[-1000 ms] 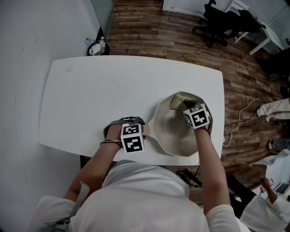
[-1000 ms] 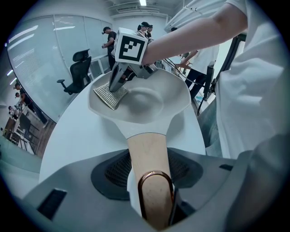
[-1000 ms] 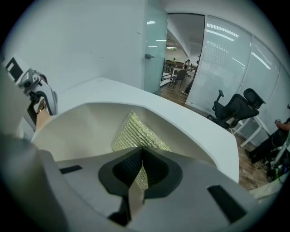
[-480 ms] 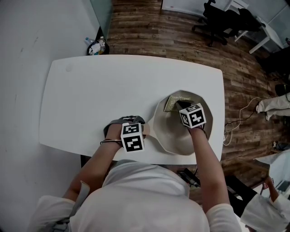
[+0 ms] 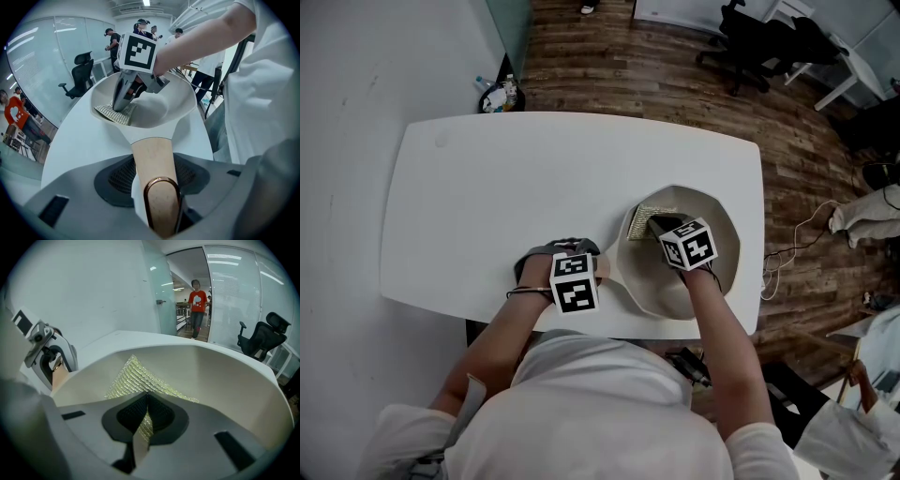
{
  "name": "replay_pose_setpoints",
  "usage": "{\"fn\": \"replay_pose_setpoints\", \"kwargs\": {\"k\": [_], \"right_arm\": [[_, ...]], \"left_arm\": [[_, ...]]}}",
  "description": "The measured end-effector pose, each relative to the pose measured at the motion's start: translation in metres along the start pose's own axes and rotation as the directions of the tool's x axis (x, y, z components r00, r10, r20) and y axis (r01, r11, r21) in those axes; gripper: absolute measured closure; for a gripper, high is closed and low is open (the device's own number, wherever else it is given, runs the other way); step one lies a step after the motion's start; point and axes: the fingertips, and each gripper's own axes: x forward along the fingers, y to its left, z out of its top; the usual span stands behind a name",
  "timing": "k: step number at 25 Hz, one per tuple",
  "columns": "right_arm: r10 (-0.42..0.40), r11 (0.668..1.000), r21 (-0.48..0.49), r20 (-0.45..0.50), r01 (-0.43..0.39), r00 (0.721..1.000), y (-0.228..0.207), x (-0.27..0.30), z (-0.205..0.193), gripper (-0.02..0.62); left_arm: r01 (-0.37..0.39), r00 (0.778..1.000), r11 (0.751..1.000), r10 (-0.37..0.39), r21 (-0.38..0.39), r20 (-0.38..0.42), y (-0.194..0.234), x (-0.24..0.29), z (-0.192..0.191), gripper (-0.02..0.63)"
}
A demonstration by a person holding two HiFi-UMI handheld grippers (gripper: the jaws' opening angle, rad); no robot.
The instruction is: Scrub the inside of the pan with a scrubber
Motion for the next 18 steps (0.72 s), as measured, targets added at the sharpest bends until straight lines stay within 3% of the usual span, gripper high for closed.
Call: {"fn": "replay_pose_setpoints", "kwargs": {"k": [18], "right_arm": [[0.192, 0.981, -0.012, -0.077, -0.193, 0.978, 0.059, 0.003, -0.028, 0.572]], "left_arm": [[-0.017, 1.000, 0.999, 0.017, -0.033, 0.008, -0.002, 0.000, 0.000, 0.376]]}}
